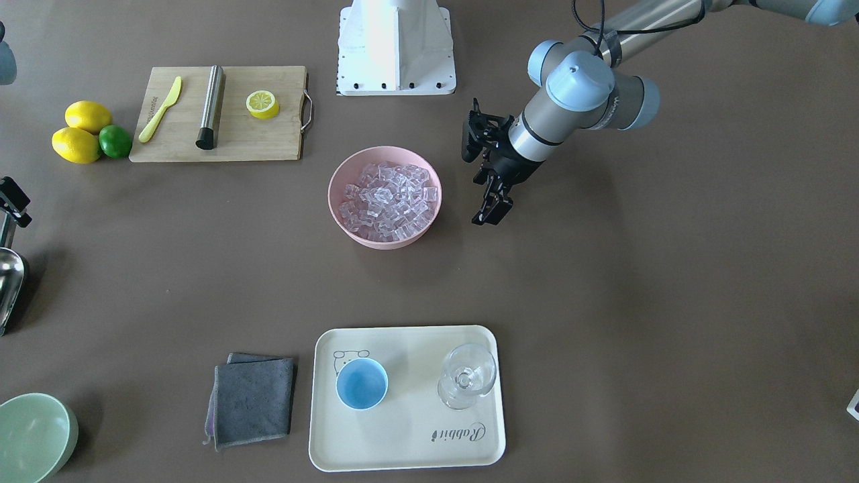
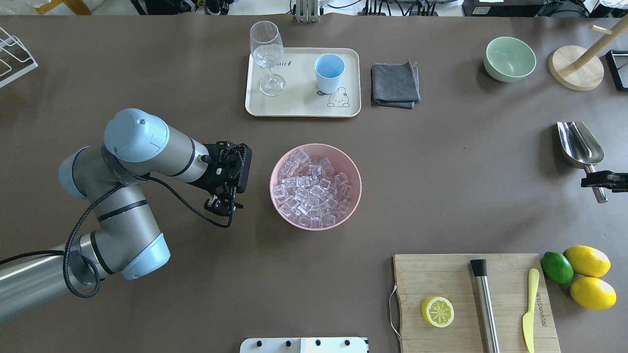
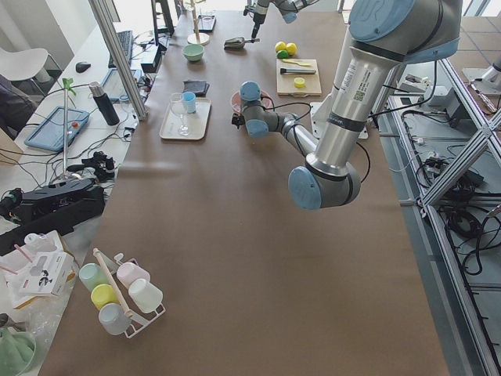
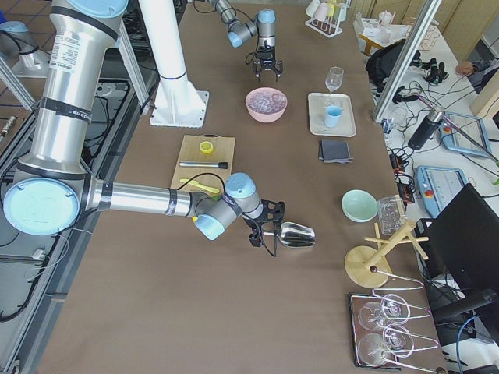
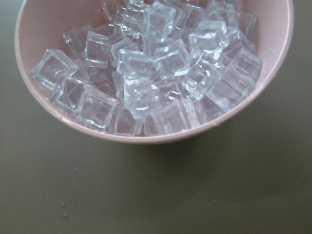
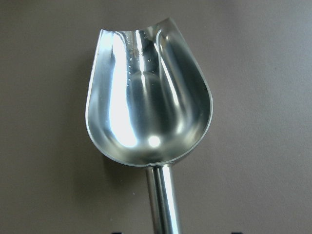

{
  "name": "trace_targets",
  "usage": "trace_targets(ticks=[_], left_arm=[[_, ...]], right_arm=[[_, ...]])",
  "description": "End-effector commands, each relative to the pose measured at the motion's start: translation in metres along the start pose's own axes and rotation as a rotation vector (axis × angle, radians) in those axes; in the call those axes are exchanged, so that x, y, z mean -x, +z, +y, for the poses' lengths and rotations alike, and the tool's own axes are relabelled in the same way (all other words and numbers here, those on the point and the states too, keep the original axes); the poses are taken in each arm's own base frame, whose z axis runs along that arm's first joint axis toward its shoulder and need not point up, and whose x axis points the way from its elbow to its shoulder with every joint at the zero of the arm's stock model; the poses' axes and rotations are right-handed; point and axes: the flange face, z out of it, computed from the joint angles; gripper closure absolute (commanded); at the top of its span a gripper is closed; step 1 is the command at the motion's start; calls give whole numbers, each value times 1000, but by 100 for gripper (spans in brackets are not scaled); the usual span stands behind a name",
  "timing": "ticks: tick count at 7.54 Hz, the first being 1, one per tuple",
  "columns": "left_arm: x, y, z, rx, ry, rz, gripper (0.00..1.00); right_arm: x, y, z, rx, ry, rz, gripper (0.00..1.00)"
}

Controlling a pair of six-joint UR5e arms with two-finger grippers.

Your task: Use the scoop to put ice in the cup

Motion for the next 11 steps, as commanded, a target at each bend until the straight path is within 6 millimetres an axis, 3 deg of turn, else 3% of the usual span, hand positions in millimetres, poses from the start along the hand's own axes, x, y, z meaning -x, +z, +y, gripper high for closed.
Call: trace_targets(ticks=[1,3,6,8,10,11], left_arm=[[18,19,-12,-1,-16,47,1],[40,26,-2,8,-53,88,1],[40,26,-7,2,-77,89,1],[39,28,-17,-5,-71,83,1],[35,31,-18,-5,-127,90,1],[32,32,-22,-17,-115,89,1]], right_arm=[[4,7,5,4,-8,12,37],[5,8,7,8,-14,12,40],[7,8,8,10,-21,7,62],[4,7,11,16,-31,9,100],[8,2,11,25,-105,-4,100],[21,-11,16,65,-130,-40,100]])
